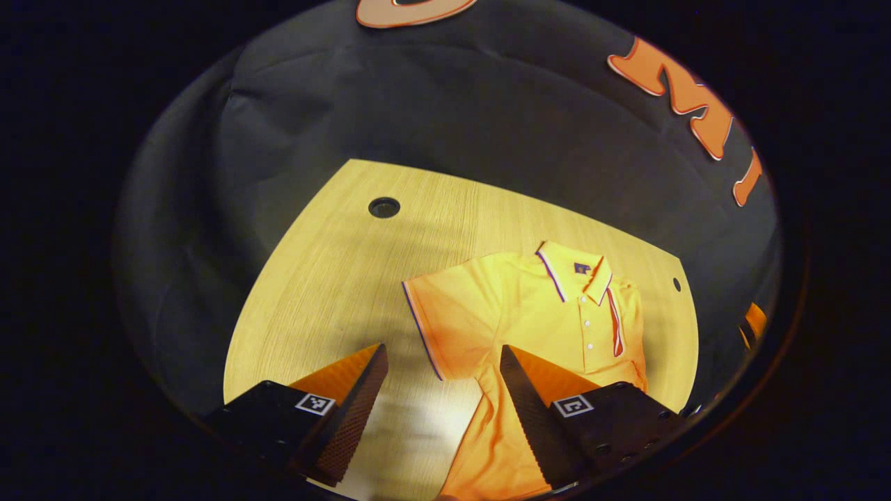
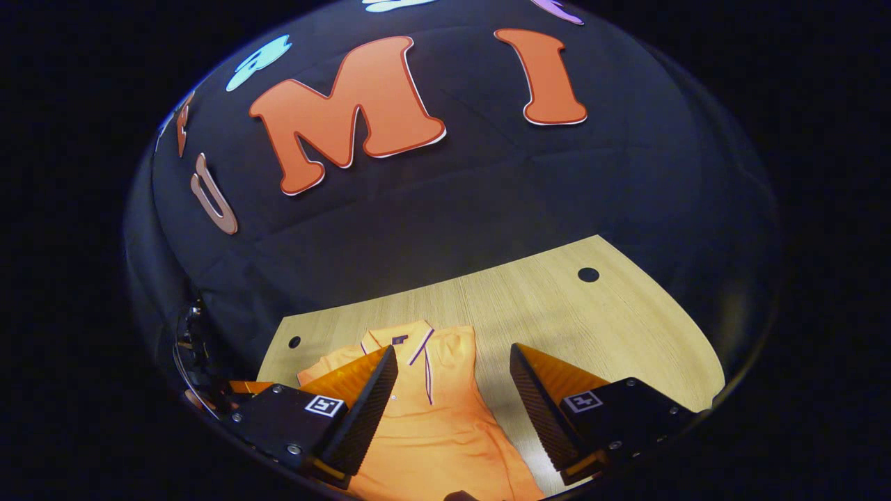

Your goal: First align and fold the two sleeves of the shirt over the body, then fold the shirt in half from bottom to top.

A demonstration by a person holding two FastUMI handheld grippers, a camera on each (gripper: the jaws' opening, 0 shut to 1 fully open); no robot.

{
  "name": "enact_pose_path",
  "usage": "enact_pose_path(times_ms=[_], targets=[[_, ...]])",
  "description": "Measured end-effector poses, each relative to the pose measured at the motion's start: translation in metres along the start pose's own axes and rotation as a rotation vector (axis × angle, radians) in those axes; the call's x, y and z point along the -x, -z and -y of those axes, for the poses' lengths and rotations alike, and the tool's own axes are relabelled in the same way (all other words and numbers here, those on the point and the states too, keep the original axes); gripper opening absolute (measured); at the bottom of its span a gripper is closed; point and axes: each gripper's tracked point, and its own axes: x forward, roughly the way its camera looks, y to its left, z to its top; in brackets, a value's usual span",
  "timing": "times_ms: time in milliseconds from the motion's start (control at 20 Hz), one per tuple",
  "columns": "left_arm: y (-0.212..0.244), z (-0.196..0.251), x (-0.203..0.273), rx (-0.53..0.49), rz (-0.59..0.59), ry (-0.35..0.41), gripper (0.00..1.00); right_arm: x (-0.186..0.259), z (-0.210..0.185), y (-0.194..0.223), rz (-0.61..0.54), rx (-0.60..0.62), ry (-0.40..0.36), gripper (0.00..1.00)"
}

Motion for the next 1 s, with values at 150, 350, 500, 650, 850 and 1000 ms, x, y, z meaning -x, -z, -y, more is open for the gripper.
enact_pose_path(times_ms=[150,350,500,650,850,1000], targets=[[0.009,-0.003,-0.032,0.02,-0.147,-0.014,0.98,0.016,0.005,0.003,0.014,-0.009,0.012,0.99],[0.013,-0.004,-0.058,0.043,-0.278,-0.013,0.98,0.044,0.016,0.007,0.057,0.014,0.055,0.99],[0.013,-0.001,-0.073,0.036,-0.342,-0.008,0.98,0.063,0.021,0.015,0.077,0.027,0.077,0.99],[0.016,0.003,-0.089,0.058,-0.439,0.012,0.98,0.08,0.025,0.029,0.077,0.024,0.079,0.99],[0.016,0.009,-0.105,0.103,-0.519,-0.01,0.96,0.098,0.041,0.045,0.086,-0.012,0.103,0.98],[0.012,0.007,-0.116,0.132,-0.521,-0.067,0.95,0.108,0.053,0.051,0.088,-0.026,0.127,0.98]])
